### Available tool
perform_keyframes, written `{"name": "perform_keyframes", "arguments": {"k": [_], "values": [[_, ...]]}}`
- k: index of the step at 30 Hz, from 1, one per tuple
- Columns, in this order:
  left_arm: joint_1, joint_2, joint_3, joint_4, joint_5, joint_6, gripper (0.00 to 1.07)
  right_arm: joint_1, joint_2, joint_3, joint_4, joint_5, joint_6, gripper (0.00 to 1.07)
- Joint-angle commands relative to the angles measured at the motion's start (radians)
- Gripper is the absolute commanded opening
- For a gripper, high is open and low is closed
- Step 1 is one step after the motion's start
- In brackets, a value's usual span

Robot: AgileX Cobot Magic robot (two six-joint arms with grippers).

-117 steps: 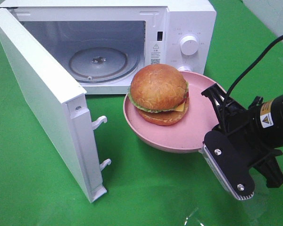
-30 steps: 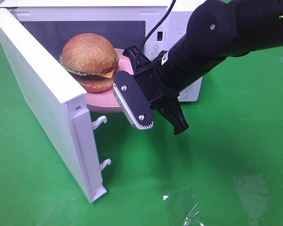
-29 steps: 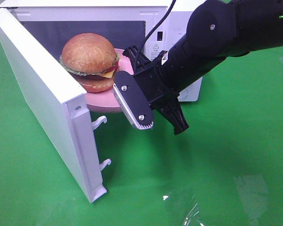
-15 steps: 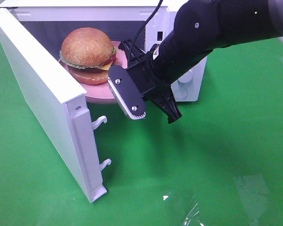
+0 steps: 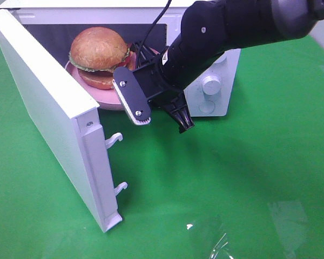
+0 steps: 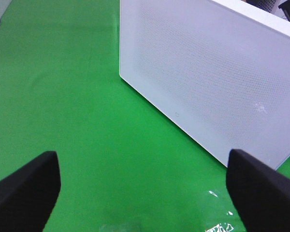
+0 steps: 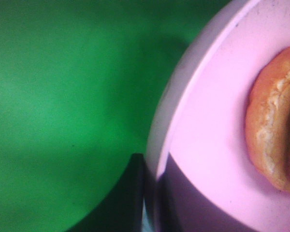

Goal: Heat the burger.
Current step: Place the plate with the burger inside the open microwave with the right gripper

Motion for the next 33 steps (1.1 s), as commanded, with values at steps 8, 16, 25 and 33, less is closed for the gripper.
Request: {"name": "perform_keyframes", "arguments": {"k": [8, 16, 25, 33], "values": [[0.003, -0.012, 0.003, -0.01, -0.009, -0.001, 0.85, 0.002, 0.07, -0.127, -0.062, -0.018, 0.11, 0.0], [0.003, -0.012, 0.003, -0.01, -0.009, -0.002, 0.85, 0.014, 0.115, -0.188, -0.115, -0.015, 0.208, 0.0], [0.003, -0.012, 0.003, -0.009, -0.009, -0.001, 0.85, 0.037, 0.198, -0.306, -0.178, 0.015, 0.357, 0.0], [0.003, -0.012, 0.003, -0.009, -0.009, -0.001, 0.85, 0.043, 0.238, -0.374, -0.209, 0.029, 0.423, 0.0]]}}
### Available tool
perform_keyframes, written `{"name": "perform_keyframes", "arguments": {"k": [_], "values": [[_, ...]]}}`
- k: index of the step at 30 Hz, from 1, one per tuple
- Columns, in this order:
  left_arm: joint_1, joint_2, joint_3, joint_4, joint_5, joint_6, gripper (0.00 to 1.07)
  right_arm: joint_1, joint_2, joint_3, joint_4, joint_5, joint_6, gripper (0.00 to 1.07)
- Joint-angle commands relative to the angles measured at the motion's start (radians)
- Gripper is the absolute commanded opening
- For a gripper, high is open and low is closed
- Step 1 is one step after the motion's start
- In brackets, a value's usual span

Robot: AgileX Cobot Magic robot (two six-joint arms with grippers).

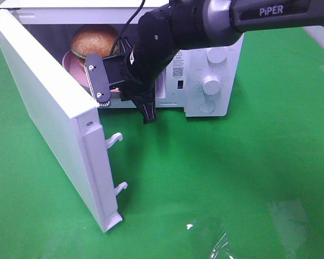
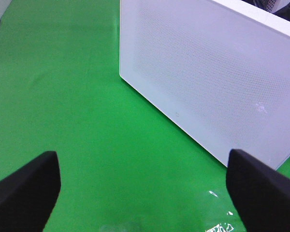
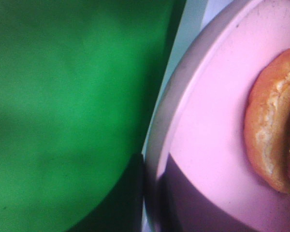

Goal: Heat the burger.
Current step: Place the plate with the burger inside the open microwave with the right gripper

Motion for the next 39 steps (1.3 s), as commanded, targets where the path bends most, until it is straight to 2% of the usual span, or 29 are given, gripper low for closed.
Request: {"name": "perform_keyframes", "arguments": {"k": [1, 11, 13, 22, 28, 34, 39], "values": [[0.003, -0.012, 0.003, -0.009, -0.009, -0.001, 0.85, 0.005, 0.013, -0.066, -0.043, -0.045, 0.069, 0.0], [0.003, -0.012, 0.003, -0.008, -0.009, -0.001, 0.85, 0.006, 0.068, -0.147, -0.084, -0.006, 0.132, 0.0], [0.003, -0.012, 0.003, -0.008, -0.009, -0.001, 0.85, 0.004, 0.097, -0.198, -0.106, 0.007, 0.154, 0.0], [0.003, -0.012, 0.003, -0.008, -0.009, -0.001, 0.85, -0.015, 0.151, -0.302, -0.111, 0.03, 0.168, 0.0], [0.003, -0.012, 0.003, -0.008, -0.009, -0.001, 0.85, -0.015, 0.153, -0.306, -0.125, 0.017, 0.15, 0.0], [0.003, -0.012, 0.003, -0.008, -0.009, -0.001, 0.85, -0.015, 0.168, -0.311, -0.055, 0.009, 0.078, 0.0], [0.003, -0.012, 0.003, -0.008, -0.009, -0.001, 0.85, -0.015, 0.169, -0.311, -0.052, 0.003, 0.078, 0.01]]}}
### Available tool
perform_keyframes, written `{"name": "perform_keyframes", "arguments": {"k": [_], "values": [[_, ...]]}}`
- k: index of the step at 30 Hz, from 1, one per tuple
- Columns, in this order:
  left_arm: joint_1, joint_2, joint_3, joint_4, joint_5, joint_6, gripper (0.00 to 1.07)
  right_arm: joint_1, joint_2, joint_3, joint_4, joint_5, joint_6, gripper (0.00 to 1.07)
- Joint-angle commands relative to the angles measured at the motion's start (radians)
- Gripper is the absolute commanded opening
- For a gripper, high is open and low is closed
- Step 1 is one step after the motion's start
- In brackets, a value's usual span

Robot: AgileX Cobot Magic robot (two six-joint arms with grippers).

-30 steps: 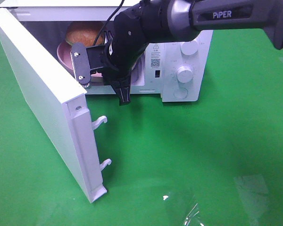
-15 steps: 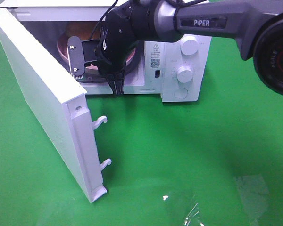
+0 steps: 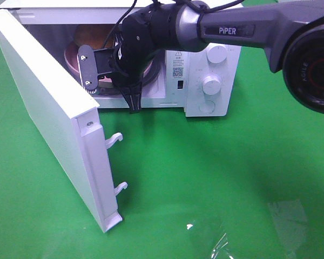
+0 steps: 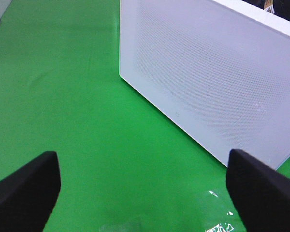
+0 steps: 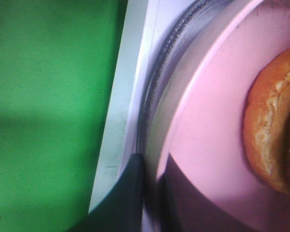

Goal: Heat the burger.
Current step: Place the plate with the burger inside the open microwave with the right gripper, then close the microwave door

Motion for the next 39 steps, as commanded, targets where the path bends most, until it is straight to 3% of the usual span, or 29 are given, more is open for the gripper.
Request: {"name": "perform_keyframes", "arguments": {"k": [1, 10, 17, 19, 22, 26, 39], "values": [[0.003, -0.012, 0.003, -0.008, -0.009, -0.001, 0.85, -0.001, -0.018, -0.019, -0.009, -0.069, -0.013, 0.01], [0.003, -0.012, 0.003, -0.008, -0.009, -0.001, 0.85, -0.001, -0.016, -0.019, 0.014, -0.07, -0.005, 0.02], [0.003, -0.012, 0.003, -0.008, -0.009, -0.001, 0.85, -0.001, -0.016, -0.019, 0.013, -0.074, 0.027, 0.15], [0.003, -0.012, 0.003, -0.008, -0.009, -0.001, 0.85, -0.001, -0.016, -0.019, 0.012, -0.077, 0.051, 0.29], [0.003, -0.012, 0.003, -0.008, -0.009, -0.001, 0.85, -0.001, -0.016, -0.019, 0.012, -0.077, 0.053, 0.33], [0.003, -0.012, 0.003, -0.008, -0.009, -0.001, 0.85, -0.001, -0.016, -0.018, 0.014, -0.063, 0.121, 0.46], [0.003, -0.012, 0.003, -0.008, -0.009, -0.001, 0.85, 0.001, -0.018, -0.011, 0.013, -0.04, 0.143, 0.47]]}}
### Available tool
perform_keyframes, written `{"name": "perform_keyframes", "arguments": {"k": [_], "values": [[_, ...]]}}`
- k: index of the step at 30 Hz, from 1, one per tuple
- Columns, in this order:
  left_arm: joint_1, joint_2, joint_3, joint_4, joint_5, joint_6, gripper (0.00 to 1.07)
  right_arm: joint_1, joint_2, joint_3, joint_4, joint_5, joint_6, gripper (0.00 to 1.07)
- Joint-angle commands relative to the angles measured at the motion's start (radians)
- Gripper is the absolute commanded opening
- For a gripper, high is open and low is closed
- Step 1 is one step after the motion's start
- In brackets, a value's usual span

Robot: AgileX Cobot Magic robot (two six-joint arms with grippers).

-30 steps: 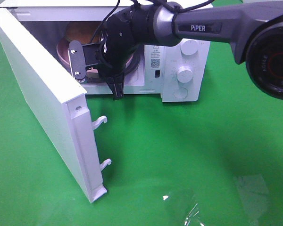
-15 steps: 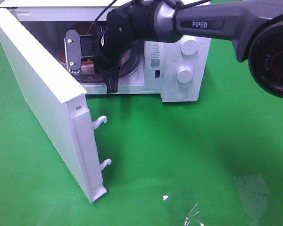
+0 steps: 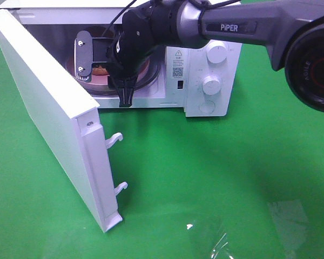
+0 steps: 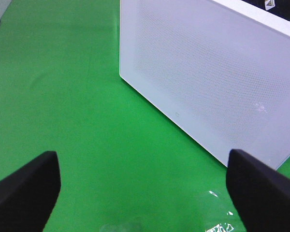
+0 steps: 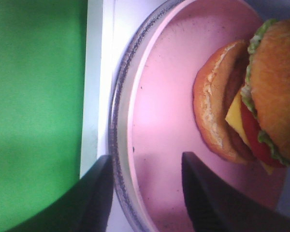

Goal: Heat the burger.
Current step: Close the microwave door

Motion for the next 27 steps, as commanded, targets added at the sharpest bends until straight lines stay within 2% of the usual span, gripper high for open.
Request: {"name": "perform_keyframes", "arguments": {"k": [1, 7, 10, 14, 22, 27], "values": [[0.003, -0.012, 0.003, -0.008, -0.009, -0.001, 0.85, 0.001, -0.017, 0.001, -0.004, 0.008, 0.012, 0.47], [0.003, -0.012, 0.003, -0.008, -0.009, -0.001, 0.85, 0.001, -0.049, 0.05, -0.004, -0.034, 0.0, 0.52], [0.003, -0.012, 0.003, -0.008, -0.009, -0.001, 0.85, 0.001, -0.096, 0.133, -0.006, -0.087, -0.014, 0.56], [0.003, -0.012, 0.003, -0.008, -0.009, 0.0, 0.85, 0.001, -0.115, 0.183, -0.006, -0.113, -0.015, 0.59], [0.003, -0.012, 0.003, -0.008, -0.009, -0.002, 0.85, 0.001, -0.206, 0.349, -0.015, -0.234, -0.033, 0.69], [0.003, -0.012, 0.003, -0.008, -0.009, -0.002, 0.85, 0.0, -0.255, 0.44, -0.015, -0.273, -0.055, 0.72]]}}
